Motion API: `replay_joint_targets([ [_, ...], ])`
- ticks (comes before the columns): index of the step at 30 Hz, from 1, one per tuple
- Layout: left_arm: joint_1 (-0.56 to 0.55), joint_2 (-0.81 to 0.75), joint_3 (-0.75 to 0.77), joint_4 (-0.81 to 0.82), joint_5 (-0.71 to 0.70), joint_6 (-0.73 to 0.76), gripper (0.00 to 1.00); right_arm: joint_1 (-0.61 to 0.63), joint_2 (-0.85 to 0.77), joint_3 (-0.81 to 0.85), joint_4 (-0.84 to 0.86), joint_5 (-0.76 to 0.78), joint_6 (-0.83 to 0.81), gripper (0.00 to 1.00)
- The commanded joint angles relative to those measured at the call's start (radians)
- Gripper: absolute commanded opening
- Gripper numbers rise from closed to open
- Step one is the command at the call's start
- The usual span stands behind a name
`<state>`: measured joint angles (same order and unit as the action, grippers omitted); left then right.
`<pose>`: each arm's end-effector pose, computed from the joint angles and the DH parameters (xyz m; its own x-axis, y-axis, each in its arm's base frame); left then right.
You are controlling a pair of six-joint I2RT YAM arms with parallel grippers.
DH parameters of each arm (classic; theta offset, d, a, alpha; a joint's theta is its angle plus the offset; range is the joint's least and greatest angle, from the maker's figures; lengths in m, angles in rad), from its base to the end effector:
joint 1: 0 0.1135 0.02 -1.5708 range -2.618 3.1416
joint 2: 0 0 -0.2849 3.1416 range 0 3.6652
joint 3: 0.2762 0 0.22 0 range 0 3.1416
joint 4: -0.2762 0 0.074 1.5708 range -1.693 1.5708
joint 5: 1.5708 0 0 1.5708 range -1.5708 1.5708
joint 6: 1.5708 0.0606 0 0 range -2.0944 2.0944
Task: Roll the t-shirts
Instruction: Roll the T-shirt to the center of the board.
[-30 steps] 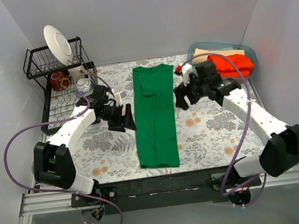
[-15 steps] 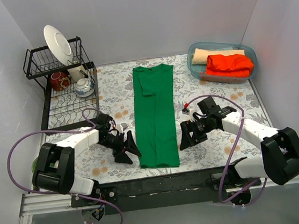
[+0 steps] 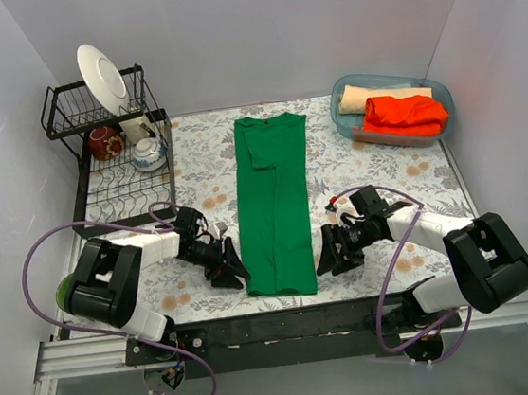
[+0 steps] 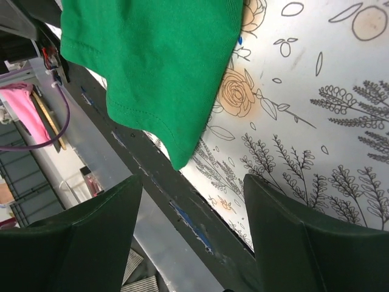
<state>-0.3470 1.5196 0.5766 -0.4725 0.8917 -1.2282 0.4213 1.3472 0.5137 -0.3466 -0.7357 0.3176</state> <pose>0.1679 -0.1109 0.1512 -0.6199 -0.4049 0.6721 -0.7653 0.5011 -0.4039 0.1557 0.1143 0.1650 -0.9691 -0.1806 -0.1680 -0.2461 0.6615 0.7084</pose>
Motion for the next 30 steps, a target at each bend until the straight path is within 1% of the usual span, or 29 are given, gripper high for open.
replay_joint_targets([
  [1, -0.046, 0.014, 0.002, 0.041, 0.016, -0.028, 0.44, -0.013, 0.021, -0.009, 0.043, 0.015, 0.006, 0.76],
  [4, -0.079, 0.037, 0.008, 0.052, 0.006, -0.036, 0.45, -0.018, 0.024, -0.021, 0.064, 0.015, 0.017, 0.76],
  [6, -0.096, 0.059, 0.009, 0.06, -0.006, -0.033, 0.43, -0.018, 0.026, -0.038, 0.078, 0.015, 0.023, 0.75],
  [7, -0.098, 0.066, 0.008, 0.055, -0.013, -0.031, 0.41, -0.018, 0.026, -0.044, 0.083, 0.022, 0.032, 0.75],
  [8, -0.098, 0.068, 0.006, 0.048, -0.019, -0.027, 0.36, -0.018, 0.027, -0.049, 0.084, 0.024, 0.034, 0.75],
  [11, -0.098, 0.065, -0.006, -0.006, -0.085, -0.014, 0.29, -0.018, 0.036, -0.069, 0.107, 0.007, 0.049, 0.75],
  [14, -0.098, 0.068, -0.004, -0.029, -0.138, -0.033, 0.29, -0.016, 0.053, -0.107, 0.161, -0.056, 0.077, 0.74],
  [15, -0.098, 0.071, -0.004, -0.044, -0.16, -0.036, 0.29, -0.015, 0.058, -0.118, 0.161, -0.05, 0.083, 0.74],
  [17, -0.096, 0.083, -0.009, -0.037, -0.157, -0.037, 0.29, -0.007, 0.078, -0.15, 0.166, -0.036, 0.101, 0.74],
  [20, -0.096, 0.094, -0.017, -0.009, -0.139, -0.047, 0.21, 0.017, 0.107, -0.155, 0.201, -0.041, 0.127, 0.74],
  [21, -0.096, 0.096, -0.015, -0.005, -0.137, -0.041, 0.17, 0.026, 0.112, -0.15, 0.208, -0.044, 0.135, 0.74],
  [23, -0.096, 0.091, -0.017, 0.003, -0.128, -0.04, 0.13, 0.054, 0.122, -0.132, 0.184, -0.021, 0.144, 0.73],
  [26, -0.096, 0.074, -0.027, 0.024, -0.114, -0.043, 0.09, 0.08, 0.132, -0.118, 0.126, 0.071, 0.153, 0.72],
  [27, -0.096, 0.07, -0.034, 0.04, -0.106, -0.047, 0.07, 0.083, 0.135, -0.115, 0.091, 0.111, 0.158, 0.7],
  [28, -0.096, 0.064, -0.044, 0.051, -0.1, -0.054, 0.03, 0.089, 0.138, -0.11, 0.081, 0.125, 0.161, 0.69],
  [30, -0.096, 0.054, -0.052, 0.06, -0.086, -0.059, 0.0, 0.1, 0.15, -0.104, 0.067, 0.157, 0.181, 0.66],
])
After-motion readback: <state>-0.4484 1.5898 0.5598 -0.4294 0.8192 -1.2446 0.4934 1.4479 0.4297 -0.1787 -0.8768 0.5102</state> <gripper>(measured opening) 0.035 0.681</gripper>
